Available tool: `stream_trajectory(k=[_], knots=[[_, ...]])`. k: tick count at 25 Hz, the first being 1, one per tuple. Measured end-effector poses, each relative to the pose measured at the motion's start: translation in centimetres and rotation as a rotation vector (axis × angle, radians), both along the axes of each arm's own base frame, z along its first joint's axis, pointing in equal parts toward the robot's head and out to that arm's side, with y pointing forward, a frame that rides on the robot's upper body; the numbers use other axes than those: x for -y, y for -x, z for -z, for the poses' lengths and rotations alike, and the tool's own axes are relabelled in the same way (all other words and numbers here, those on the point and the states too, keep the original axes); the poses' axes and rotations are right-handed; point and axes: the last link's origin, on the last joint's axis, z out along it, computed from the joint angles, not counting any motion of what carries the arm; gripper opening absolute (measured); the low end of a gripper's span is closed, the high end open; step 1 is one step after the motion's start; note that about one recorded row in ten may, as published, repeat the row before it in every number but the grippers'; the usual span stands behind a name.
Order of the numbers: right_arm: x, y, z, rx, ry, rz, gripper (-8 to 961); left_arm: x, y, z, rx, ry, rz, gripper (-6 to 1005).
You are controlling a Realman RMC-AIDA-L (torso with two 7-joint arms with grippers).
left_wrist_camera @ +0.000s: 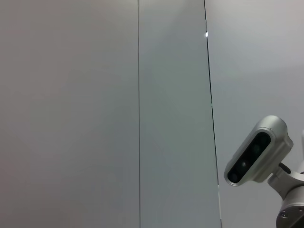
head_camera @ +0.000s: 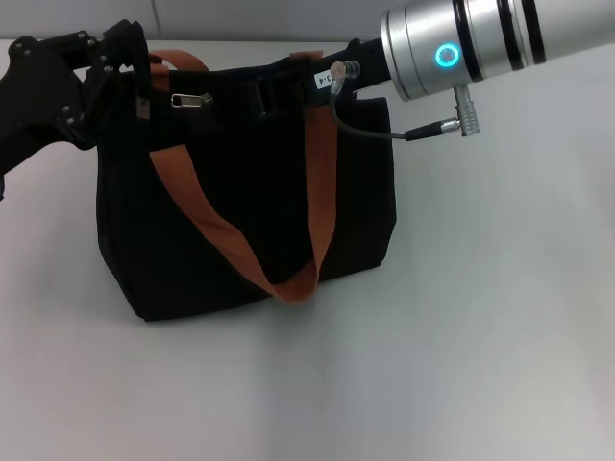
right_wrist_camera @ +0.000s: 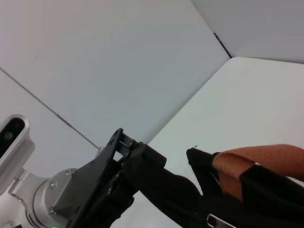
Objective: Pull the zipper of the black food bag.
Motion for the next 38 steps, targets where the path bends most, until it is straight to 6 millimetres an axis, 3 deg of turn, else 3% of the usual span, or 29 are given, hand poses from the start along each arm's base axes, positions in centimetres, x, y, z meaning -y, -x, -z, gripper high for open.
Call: stream_trajectory(k=[8,16,23,30,38], knots=[[-0.2,-0.6,-0.8,-0.030,-0.008,0.031,307,0.1,0.0,-0.1,0.002,0.003,0.003,20],[-0.3,-0.6,-4.2,-0.113,-0.071,0.001,307,0.2,0.2,-0.1,0.006,0.008,-0.005,20],[-0.1,1.0,-5.1,-0.075,-0.096,-0.251,306,0.4,0.3,0.0,0.009,0.010,-0.010,20],[-0.5,2.4,-3.9,0.083,-0.173,-0.565,306,0.5,0.3,0.2,0.019,0.016,-0.009,21],[0.0,2.3,-2.9,0.127,-0.205,-0.769,306,0.7,0.3,0.1,0.028,0.028,-0.009,21]])
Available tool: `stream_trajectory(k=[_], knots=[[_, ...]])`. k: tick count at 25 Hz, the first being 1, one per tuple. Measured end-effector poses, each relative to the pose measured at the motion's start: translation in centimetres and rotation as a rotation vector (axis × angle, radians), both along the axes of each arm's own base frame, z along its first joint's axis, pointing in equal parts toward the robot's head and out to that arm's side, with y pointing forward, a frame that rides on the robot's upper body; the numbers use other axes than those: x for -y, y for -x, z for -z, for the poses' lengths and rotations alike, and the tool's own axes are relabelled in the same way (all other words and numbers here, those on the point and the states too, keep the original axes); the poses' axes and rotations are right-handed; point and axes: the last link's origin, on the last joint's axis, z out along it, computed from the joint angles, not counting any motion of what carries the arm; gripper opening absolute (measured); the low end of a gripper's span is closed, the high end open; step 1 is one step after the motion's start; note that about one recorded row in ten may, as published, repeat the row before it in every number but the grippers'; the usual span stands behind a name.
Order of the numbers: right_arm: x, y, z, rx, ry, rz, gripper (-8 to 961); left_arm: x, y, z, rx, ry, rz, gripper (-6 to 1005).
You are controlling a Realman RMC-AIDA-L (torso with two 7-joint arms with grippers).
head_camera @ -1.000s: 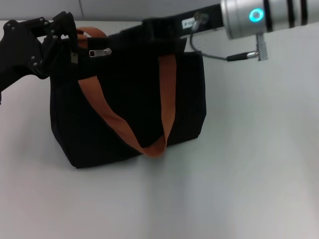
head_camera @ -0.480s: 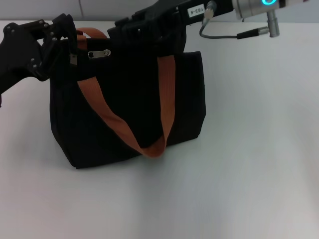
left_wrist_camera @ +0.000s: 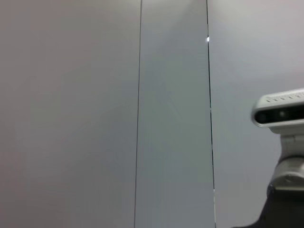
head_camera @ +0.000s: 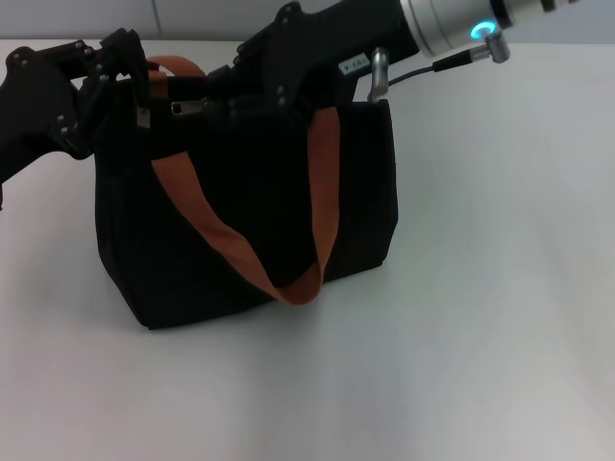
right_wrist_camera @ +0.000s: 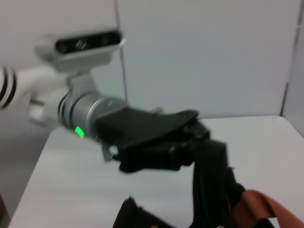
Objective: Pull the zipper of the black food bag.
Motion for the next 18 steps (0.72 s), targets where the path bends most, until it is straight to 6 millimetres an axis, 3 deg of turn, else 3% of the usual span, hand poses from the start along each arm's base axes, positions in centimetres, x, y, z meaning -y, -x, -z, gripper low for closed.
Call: stream_trajectory(k=[11,18], knots=[[1.1,-1.5,1.5,-0.111,-0.124,-0.268,307,0.4,0.0,-0.2,0.012,0.016,0.007,21],[1.3,-1.3,2.8,-0.078,-0.139,-0.295,304,0.3,-0.1,-0.2,0.013,0.022,0.010,21]])
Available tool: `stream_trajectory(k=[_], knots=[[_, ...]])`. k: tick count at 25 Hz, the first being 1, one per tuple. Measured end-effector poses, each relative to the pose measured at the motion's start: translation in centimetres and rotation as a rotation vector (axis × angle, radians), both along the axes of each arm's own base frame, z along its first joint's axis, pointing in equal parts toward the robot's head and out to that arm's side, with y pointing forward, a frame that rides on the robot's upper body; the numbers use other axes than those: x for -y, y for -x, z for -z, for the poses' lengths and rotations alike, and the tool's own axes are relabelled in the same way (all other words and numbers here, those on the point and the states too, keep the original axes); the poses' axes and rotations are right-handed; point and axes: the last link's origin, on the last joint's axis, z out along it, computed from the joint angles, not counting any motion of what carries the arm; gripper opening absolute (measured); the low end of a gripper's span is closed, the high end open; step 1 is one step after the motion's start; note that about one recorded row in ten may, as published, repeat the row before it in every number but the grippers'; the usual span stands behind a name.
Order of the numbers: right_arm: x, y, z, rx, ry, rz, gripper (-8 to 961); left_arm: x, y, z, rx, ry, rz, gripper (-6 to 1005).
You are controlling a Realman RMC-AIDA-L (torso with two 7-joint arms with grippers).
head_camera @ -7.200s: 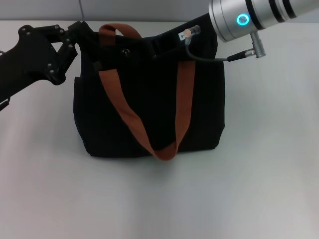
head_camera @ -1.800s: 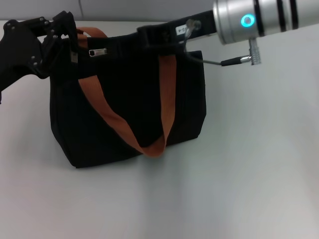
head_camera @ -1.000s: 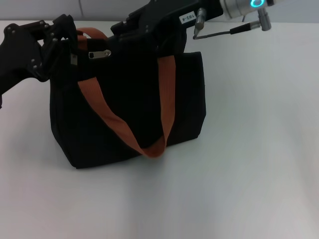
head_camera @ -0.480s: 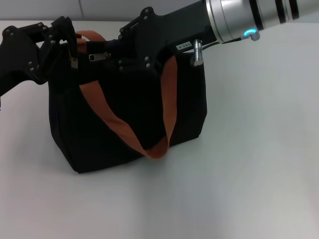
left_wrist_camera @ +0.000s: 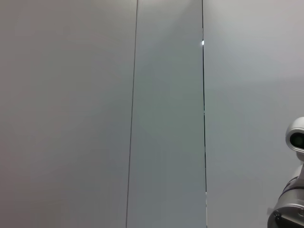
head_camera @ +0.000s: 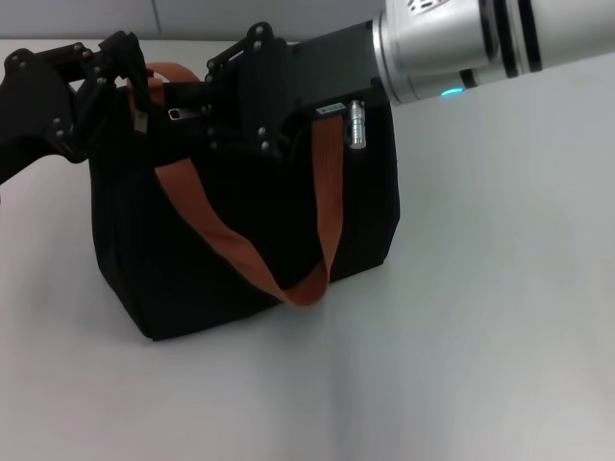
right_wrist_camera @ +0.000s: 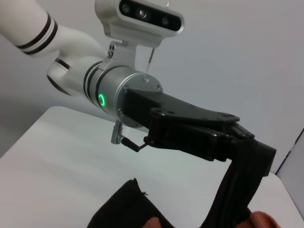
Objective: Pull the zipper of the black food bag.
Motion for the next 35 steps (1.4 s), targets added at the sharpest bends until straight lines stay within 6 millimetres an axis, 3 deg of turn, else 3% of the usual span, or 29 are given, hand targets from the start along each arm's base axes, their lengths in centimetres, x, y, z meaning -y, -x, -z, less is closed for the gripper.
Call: stream_trajectory(k=[8,13,18,30,35], knots=[[-0.29,0.21,0.36,0.006,-0.026,0.005,299,0.19,-0.01,-0.01,0.002,-0.002,0.009,21],[-0.34,0.13,0.28,0.003,-0.035,0.009,152,0.28,-0.09,0.10,0.004,-0.001,0.013,21],[-0.33,0.16,0.26,0.002,-0.037,0.007,93,0.31,-0.09,0.06,0.009,-0.001,0.013,21],[-0.22,0.51,0.26,0.005,-0.023,0.012,102,0.13,-0.42,0.08,0.014,0.004,0.025,21],[0.03,0.53,0.57,0.018,-0.012,0.011,205,0.17,-0.43,0.10,0.016,0.005,0.026,21]])
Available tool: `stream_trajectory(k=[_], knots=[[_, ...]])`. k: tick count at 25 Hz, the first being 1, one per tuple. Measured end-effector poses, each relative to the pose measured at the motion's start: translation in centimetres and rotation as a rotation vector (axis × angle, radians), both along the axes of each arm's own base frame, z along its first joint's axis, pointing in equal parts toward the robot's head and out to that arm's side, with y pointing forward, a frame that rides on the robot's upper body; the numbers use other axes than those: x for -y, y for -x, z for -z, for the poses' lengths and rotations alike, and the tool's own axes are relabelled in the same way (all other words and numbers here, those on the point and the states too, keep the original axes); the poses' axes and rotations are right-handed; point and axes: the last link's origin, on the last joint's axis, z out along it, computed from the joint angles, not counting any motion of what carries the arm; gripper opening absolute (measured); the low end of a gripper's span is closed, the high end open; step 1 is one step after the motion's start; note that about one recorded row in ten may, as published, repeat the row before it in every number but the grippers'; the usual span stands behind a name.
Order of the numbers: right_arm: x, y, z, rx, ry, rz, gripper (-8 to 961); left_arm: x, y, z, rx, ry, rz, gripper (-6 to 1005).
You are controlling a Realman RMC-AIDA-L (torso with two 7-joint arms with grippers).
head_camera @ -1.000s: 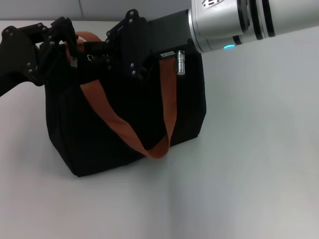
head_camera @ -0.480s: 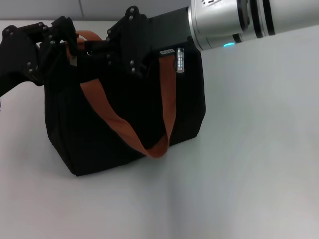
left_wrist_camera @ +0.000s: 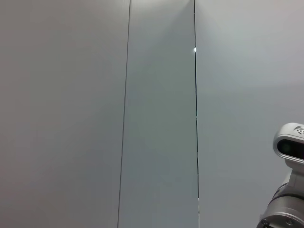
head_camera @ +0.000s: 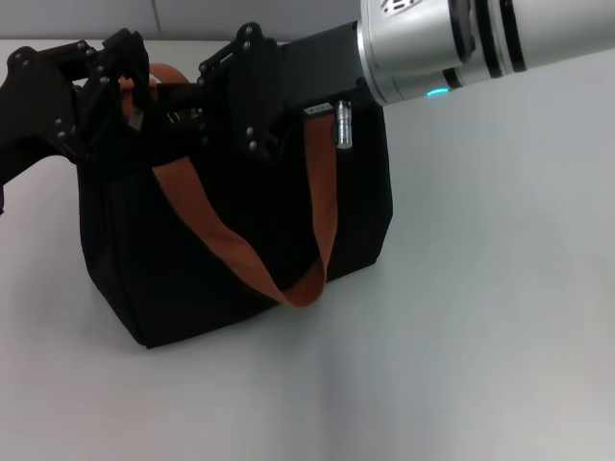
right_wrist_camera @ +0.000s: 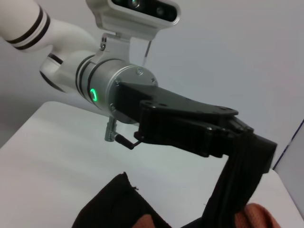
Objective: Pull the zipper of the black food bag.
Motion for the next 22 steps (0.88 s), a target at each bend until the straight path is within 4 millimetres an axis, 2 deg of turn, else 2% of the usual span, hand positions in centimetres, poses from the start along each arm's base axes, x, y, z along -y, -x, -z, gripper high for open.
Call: stream_trajectory(k=[2,12,22], knots=[[0.10,0.03,0.00,0.006,-0.003,-0.008,246,0.02,0.02,0.01,0.001,0.000,-0.001,21],[0.13,-0.08,0.51,0.046,-0.022,0.005,169,0.34,0.10,0.01,0.007,0.005,0.004,21],[0.26,0.20,-0.45,-0.002,-0.034,0.073,91,0.38,0.07,-0.06,0.010,0.002,0.007,21]])
